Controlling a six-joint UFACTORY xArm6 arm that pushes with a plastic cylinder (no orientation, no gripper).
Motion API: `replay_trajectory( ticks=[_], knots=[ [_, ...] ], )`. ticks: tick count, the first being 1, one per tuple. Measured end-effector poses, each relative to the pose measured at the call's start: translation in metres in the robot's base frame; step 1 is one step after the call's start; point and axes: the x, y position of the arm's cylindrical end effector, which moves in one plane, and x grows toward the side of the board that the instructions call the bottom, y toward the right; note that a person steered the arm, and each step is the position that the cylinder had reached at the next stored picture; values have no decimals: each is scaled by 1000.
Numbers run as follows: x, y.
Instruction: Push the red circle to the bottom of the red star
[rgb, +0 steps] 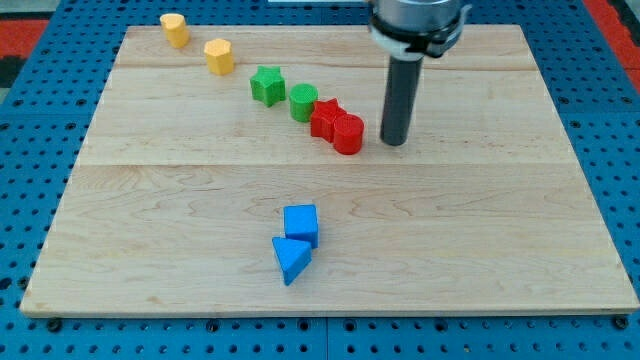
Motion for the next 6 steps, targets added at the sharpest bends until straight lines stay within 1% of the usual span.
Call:
replay_trajectory(
  ticks=[1,2,4,5,6],
  knots=[
    [-26,-39],
    [-36,-46],
    [22,-60],
    [33,-25],
    [58,-27]
  ],
)
